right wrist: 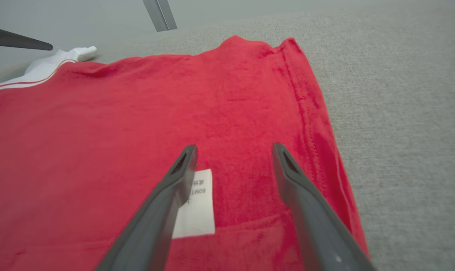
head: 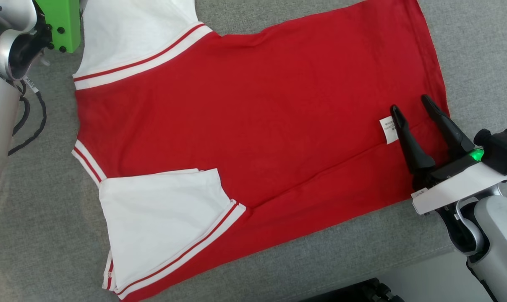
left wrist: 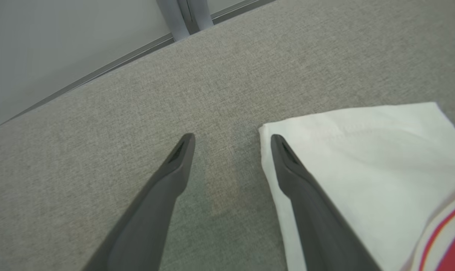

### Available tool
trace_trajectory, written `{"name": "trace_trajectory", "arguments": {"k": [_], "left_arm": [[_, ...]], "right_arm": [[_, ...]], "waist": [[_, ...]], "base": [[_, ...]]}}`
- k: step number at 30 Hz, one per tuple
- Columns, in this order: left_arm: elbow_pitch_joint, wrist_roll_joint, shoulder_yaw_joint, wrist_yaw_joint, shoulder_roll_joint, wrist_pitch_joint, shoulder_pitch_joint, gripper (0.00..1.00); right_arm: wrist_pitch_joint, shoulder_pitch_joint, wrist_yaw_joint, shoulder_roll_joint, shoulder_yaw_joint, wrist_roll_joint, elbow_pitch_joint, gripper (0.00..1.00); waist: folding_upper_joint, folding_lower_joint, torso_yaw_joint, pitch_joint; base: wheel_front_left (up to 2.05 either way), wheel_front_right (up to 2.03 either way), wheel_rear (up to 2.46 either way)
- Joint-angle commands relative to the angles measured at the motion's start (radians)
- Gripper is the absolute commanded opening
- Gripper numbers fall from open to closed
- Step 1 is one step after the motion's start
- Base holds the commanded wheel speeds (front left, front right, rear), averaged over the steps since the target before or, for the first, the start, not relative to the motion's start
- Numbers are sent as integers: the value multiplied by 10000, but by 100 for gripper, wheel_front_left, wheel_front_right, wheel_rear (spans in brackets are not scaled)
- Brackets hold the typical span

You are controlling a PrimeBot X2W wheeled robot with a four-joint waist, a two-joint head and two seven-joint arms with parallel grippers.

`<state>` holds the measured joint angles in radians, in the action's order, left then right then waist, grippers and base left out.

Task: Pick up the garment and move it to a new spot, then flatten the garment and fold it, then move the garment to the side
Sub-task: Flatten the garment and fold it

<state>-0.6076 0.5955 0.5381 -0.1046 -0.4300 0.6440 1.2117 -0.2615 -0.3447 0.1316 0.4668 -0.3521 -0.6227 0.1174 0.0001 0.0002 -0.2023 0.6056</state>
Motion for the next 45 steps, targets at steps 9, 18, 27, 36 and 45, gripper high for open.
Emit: {"name": "trace_trajectory", "arguments": {"k": [9, 18, 27, 36, 45], "left_arm": [[-610, -188, 430, -169, -124, -156, 417, 100], [-514, 13, 1014, -263, -53, -91, 472, 100], [-659, 195, 1353, -264, -313, -48, 457, 0], [-77, 862, 1658, -270, -184, -887, 280, 0], [597, 1514, 2143, -272, -300, -1154, 87, 0]], "right_arm": [[-47, -264, -19, -97, 46, -38, -127, 100], [-48, -235, -19, -107, 121, -64, -97, 100], [-49, -248, -19, -48, 131, -113, -115, 100], [203, -850, -19, 341, -55, -478, 364, 100], [3745, -3636, -17, 340, 387, -416, 2694, 100]], "waist": [[-1, -2, -200, 198], [-1, -2, -256, 148], [-1, -2, -365, 25], [-1, -2, -66, -633], [-1, -2, 307, -1135]], "base": [[0, 0, 0], [0, 0, 0], [0, 0, 0], [0, 0, 0], [0, 0, 0]]}}
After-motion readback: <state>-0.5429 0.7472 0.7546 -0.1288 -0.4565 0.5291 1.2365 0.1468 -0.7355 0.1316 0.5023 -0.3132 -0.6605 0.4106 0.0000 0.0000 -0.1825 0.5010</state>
